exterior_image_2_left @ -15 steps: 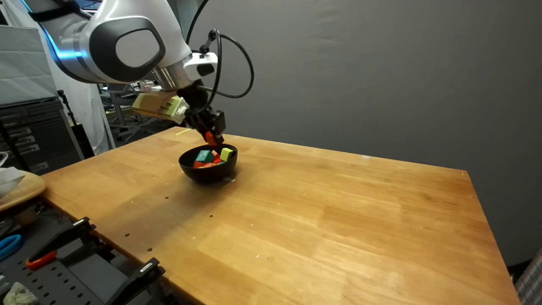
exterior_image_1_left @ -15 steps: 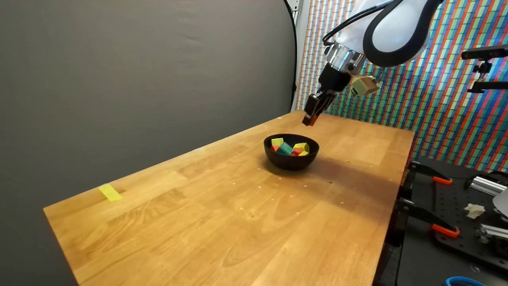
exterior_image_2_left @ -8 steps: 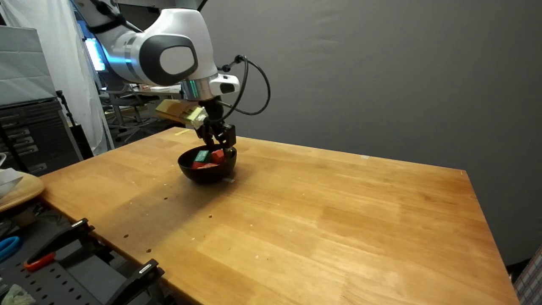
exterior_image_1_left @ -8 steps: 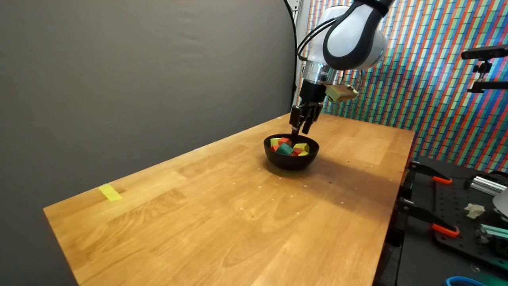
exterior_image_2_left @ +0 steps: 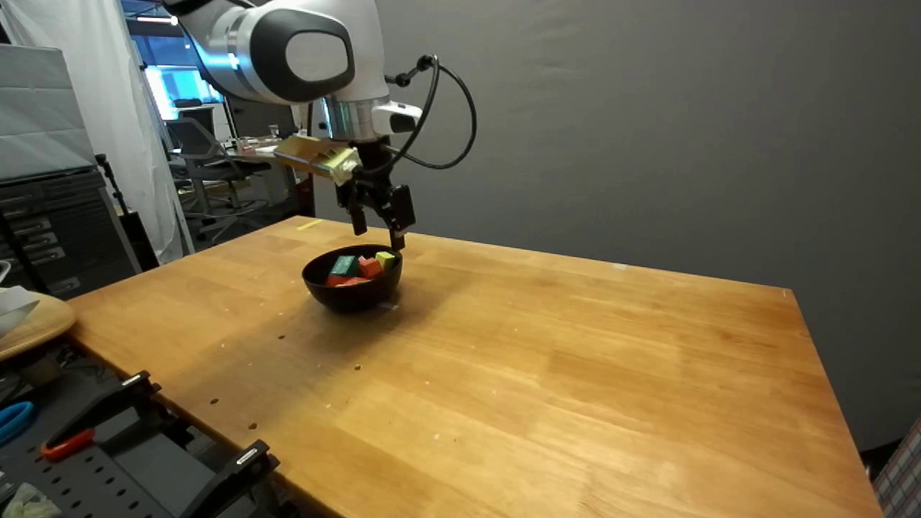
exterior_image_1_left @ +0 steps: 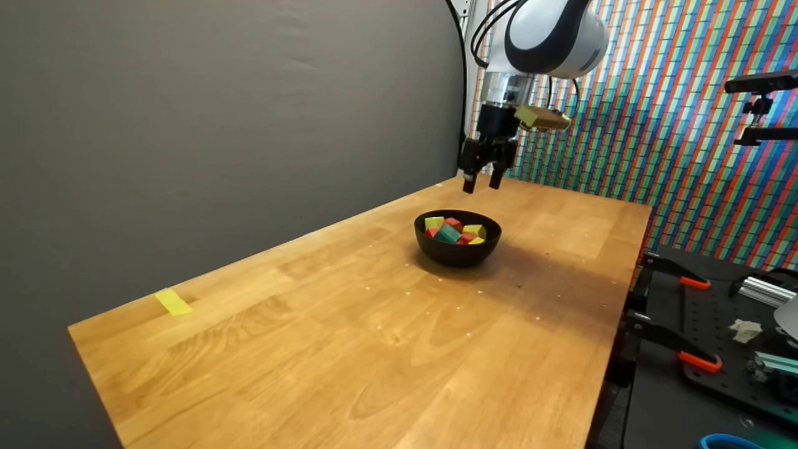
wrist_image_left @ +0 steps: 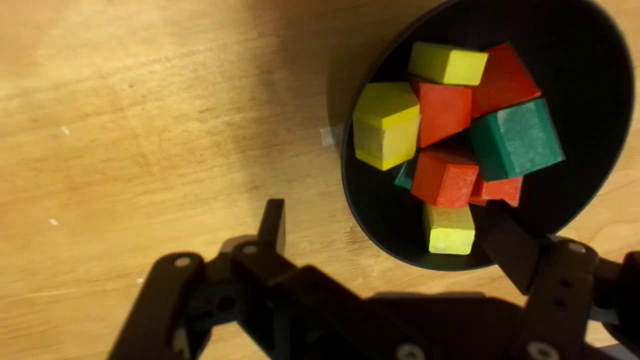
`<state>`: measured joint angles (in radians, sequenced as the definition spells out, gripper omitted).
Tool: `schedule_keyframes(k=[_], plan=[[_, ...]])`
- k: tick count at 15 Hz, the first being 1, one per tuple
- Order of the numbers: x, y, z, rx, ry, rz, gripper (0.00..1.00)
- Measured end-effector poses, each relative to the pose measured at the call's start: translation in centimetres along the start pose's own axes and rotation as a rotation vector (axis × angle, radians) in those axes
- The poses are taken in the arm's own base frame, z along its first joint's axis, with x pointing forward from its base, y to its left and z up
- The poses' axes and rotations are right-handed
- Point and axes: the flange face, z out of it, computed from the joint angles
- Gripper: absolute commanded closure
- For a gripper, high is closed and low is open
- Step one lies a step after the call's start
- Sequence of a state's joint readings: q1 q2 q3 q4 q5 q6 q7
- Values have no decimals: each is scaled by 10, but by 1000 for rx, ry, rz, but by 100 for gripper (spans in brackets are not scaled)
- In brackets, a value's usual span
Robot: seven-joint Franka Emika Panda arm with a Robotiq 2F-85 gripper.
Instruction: Put all the blocks on the table in the black bowl
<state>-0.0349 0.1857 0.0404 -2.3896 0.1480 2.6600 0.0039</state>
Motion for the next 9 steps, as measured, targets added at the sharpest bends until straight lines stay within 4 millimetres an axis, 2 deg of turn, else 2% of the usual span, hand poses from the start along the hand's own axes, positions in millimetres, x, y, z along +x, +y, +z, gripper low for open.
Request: schedule_keyframes(k=[5,9], plan=[[-44,21,-71,69,-22,126,0],[-86,44,-112,150,55,241,0]])
